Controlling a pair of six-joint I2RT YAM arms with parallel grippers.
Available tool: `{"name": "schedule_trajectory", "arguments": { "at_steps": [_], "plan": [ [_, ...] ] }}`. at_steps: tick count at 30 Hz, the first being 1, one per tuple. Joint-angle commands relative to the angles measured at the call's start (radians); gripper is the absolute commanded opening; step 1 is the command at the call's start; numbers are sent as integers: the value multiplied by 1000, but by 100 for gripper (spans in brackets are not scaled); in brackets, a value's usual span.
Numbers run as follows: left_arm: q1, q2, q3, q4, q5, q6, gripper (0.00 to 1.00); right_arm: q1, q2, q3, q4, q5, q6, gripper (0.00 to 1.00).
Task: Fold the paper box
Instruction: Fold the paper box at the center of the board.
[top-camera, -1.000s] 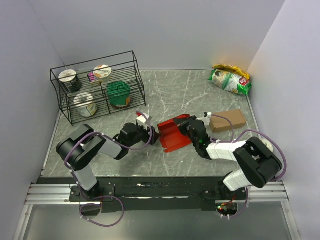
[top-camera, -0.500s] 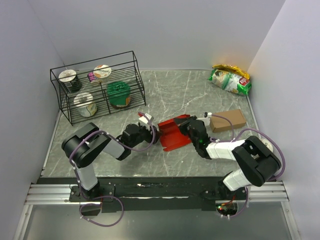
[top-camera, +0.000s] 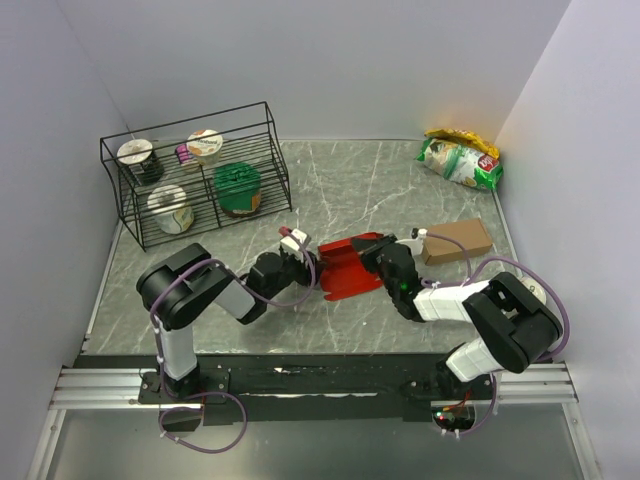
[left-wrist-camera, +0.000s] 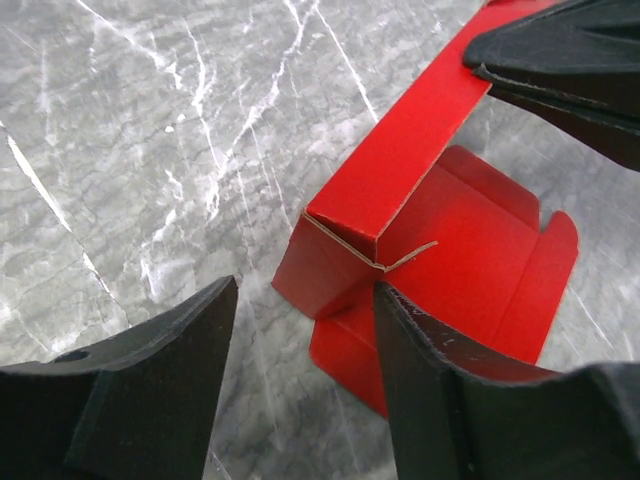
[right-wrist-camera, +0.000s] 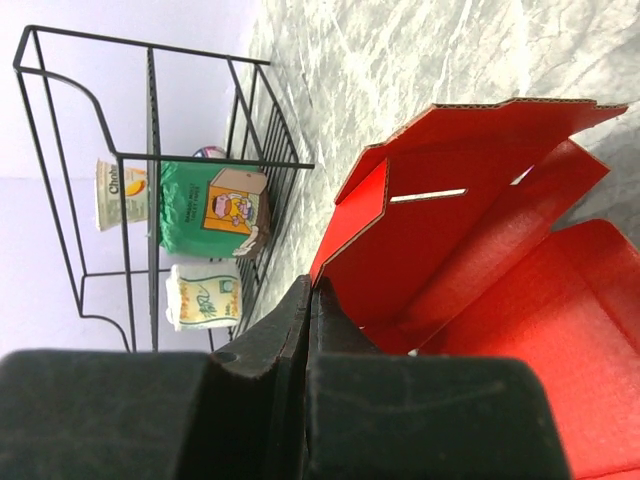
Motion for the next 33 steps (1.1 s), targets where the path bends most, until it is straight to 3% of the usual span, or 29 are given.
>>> {"name": "schedule_trajectory", "arguments": {
  "at_steps": [1,11,33],
  "plan": [
    [-31,21,2,197,-112,40,65,-1,4,-31,-32,-5,-33,0],
    [-70,67,-3,290,-207,40,62,-1,6,-54,-51,24,-58,0],
    [-81,112,13,370,-202,77,66,0,59,-55,-43,36,-90,0]
  ]
}}
